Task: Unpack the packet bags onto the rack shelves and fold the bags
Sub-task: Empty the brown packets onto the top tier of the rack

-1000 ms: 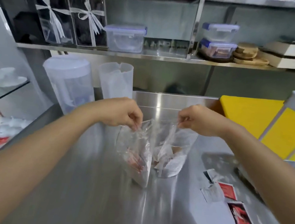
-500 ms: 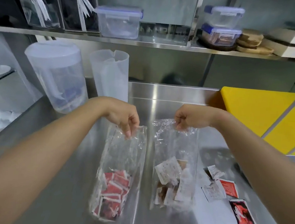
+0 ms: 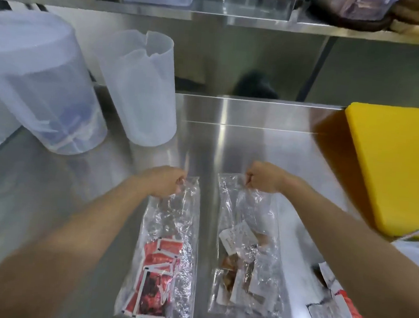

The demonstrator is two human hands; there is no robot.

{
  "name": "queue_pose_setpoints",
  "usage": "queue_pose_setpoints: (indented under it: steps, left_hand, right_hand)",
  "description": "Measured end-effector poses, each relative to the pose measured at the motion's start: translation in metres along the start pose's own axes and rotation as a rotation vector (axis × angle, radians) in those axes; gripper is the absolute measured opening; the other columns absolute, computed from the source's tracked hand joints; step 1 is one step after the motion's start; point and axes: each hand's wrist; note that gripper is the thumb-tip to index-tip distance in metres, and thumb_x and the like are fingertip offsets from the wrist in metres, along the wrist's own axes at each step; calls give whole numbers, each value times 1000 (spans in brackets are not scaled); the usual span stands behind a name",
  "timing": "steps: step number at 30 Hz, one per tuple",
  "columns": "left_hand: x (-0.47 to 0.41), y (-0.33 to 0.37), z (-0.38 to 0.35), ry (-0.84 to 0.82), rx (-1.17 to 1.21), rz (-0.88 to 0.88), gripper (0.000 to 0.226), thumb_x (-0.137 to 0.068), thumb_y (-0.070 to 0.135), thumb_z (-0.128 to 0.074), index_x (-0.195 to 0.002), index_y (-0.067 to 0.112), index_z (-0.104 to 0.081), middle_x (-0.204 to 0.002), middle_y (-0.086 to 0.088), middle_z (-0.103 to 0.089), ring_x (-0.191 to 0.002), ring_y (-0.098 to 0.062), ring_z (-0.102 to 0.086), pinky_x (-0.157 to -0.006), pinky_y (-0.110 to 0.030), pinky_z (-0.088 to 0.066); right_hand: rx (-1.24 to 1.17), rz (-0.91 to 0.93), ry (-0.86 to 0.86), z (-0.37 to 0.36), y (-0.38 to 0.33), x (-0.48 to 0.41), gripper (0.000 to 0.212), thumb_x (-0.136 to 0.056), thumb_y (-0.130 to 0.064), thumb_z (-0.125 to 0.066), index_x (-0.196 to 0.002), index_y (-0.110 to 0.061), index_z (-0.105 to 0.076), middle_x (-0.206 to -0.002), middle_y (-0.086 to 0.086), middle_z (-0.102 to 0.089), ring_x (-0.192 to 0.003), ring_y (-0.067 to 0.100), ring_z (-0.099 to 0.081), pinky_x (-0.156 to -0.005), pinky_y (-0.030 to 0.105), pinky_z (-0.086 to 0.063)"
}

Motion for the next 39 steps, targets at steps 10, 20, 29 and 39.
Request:
queue_pose_setpoints:
  steps: [10,20,29,39]
  left_hand:
    - [0,18,-12,264,-247,-43,19,-84,25,-55,-100,14,-54,-105,-9,-57,-100,-30,-54,-84,-36,-37]
    - [52,116,-60,402,346,-236,55,-91,39,-47,-140,22,-29,-149,1,-32,-136,-18,-28,-111,-35,-21]
    - [66,143,-136,336,497,-31,51,-97,41,-22,-145,24,-16,-156,5,-14,-143,-12,-8,-115,-36,-11]
    - [94,154,-137,340,520,44,42,-90,51,-39,-117,19,-45,-132,0,-45,-128,-20,-37,-108,-38,-28]
  right_hand:
    - [-15,-90,112,-31,10,-8,26,-87,-18,-49,-110,-17,-58,-122,6,-58,-119,28,-49,-98,43,-31]
    - [-216,-151,454,-74,1,55,68,-87,-54,-43,-145,-27,-18,-155,7,-19,-141,24,-18,-108,50,-20]
    - [-385,-261,248,-128,-13,112,71,-87,-38,-46,-146,-26,-7,-156,12,-8,-143,29,-14,-111,49,-19]
    - [-612,-412,489,-122,-24,132,10,-83,-3,-46,-75,-9,-49,-94,20,-65,-88,35,-59,-66,32,-40]
Point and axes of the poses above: each hand's wrist, its own x-axis away from the middle knuckle, its own z-axis out of the back of the hand, y = z × x
